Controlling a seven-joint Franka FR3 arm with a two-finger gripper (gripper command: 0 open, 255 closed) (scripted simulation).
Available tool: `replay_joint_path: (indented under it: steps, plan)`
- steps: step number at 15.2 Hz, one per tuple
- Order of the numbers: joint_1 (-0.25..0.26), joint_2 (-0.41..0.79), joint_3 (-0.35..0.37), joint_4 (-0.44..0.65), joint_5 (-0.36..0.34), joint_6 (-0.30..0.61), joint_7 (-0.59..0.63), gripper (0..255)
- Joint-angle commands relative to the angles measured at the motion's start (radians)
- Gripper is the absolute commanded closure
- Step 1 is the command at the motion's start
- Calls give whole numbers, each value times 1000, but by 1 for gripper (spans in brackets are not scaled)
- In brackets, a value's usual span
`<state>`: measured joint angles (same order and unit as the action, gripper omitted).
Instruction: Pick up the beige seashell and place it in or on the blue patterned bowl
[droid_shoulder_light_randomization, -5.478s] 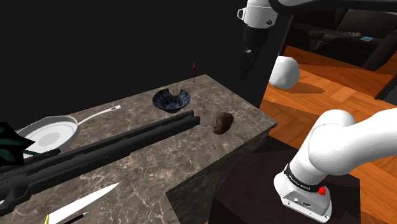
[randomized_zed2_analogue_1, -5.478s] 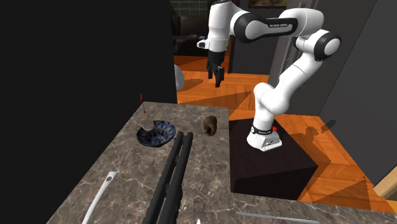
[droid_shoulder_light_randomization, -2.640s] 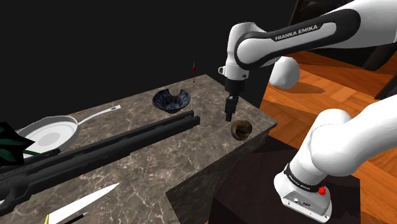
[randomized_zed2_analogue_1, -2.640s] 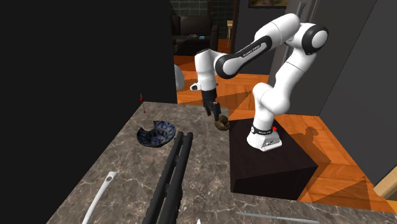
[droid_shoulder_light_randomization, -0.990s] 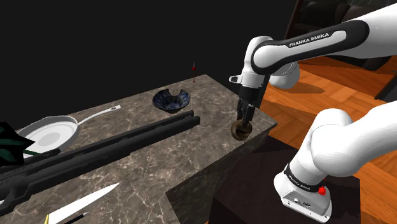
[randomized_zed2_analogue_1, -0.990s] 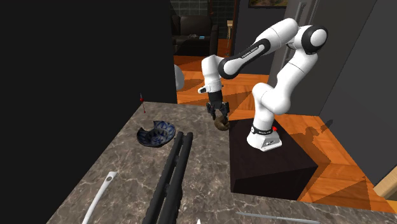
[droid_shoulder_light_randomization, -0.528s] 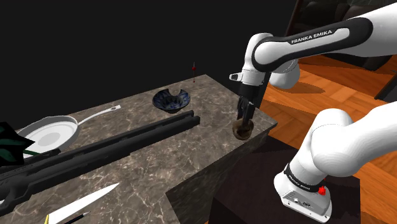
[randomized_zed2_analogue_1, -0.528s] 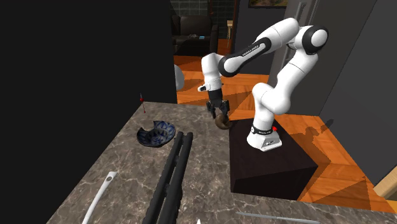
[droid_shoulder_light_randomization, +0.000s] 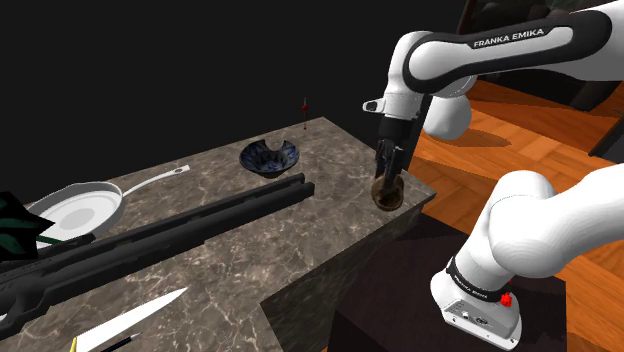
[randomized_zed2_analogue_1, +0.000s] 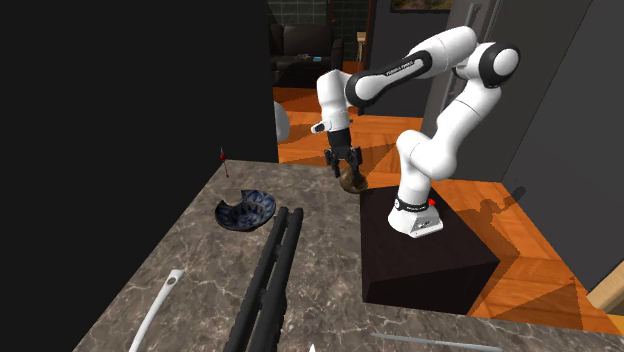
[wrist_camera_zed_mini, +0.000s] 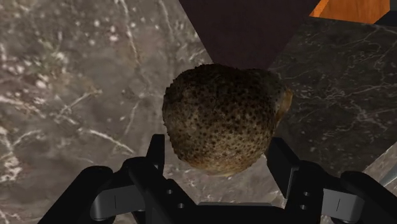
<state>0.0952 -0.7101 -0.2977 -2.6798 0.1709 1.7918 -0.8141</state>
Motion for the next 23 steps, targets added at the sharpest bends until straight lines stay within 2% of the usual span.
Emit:
replay_joint_path:
  steps: [1, 18, 23]
  plan:
    - [0, -11, 4, 24, 0, -33, 10, 255]
    - [12, -33, 26, 230, 12, -249, 78, 255]
    - [64, 173, 23, 379, 58, -191, 75, 255]
